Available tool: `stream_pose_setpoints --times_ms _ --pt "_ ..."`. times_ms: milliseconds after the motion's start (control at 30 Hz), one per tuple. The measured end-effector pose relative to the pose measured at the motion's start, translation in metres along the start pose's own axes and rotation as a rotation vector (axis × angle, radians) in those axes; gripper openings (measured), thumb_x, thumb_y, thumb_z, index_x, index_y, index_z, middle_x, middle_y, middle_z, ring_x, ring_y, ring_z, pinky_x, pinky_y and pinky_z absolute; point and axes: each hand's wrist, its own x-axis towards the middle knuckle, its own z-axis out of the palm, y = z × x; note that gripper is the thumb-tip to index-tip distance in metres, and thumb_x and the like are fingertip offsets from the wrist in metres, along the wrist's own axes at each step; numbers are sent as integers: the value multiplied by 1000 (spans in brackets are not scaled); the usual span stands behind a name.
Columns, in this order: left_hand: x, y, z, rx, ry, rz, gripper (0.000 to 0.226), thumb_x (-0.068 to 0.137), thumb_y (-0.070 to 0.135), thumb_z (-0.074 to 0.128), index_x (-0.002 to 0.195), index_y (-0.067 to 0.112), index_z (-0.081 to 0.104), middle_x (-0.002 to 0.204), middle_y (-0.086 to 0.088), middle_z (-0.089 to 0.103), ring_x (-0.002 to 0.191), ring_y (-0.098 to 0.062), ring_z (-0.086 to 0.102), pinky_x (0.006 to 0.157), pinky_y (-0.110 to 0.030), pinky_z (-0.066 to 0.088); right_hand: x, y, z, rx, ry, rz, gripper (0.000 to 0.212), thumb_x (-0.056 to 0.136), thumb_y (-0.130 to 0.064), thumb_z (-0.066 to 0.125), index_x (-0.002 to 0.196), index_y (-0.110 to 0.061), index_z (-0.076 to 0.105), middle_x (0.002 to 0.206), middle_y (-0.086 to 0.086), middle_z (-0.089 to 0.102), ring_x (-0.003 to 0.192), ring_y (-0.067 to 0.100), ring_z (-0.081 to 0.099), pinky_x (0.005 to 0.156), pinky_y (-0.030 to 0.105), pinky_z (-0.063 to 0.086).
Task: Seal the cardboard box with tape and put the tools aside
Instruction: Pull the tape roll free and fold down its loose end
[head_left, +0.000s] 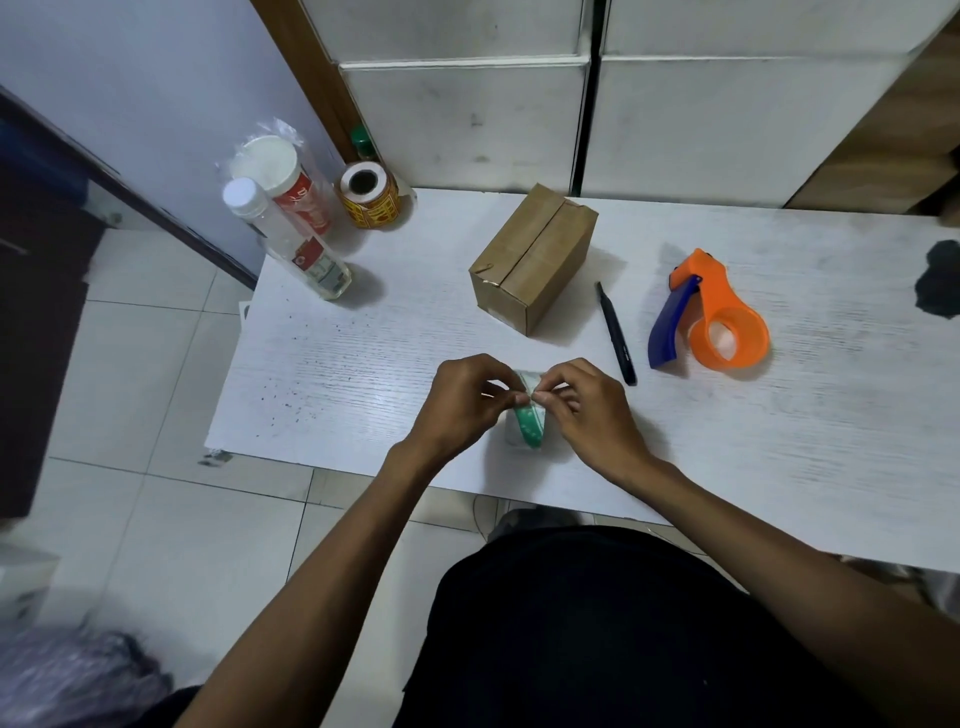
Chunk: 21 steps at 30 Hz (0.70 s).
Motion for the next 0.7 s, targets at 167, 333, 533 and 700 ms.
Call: stream_pose_setpoints --times_ms 167,333,533,700 --pt "-11 -8 18 112 144 113 6 82 6 77 85 9 73 82 -6 74 72 -21 73 65 -41 60 -5 2 5 -60 38 -55 5 87 -5 68 90 -5 65 93 8 63 77 19 66 70 39 59" --pt "-14 -12 28 265 240 238 5 89 9 60 88 8 65 82 -10 72 67 -31 69 53 -42 55 -6 -2 9 -97 81 -86 6 88 -2 64 94 -5 62 97 9 64 83 21 64 73 38 57" --pt "-16 -6 36 451 258 356 11 86 8 45 95 13 46 78 -13 65 44 -36 50 38 -27 35 -6 0 9 -152 88 -140 14 89 6 59 101 -1 59 106 13 61 91 11 57 76 12 44" --pt "-25 -8 45 415 255 363 15 89 8 46 103 11 49 85 -13 70 47 -31 56 45 -21 30 -11 6 9 -135 44 -116 20 86 13 57 101 0 59 105 13 60 86 2 52 76 0 38"
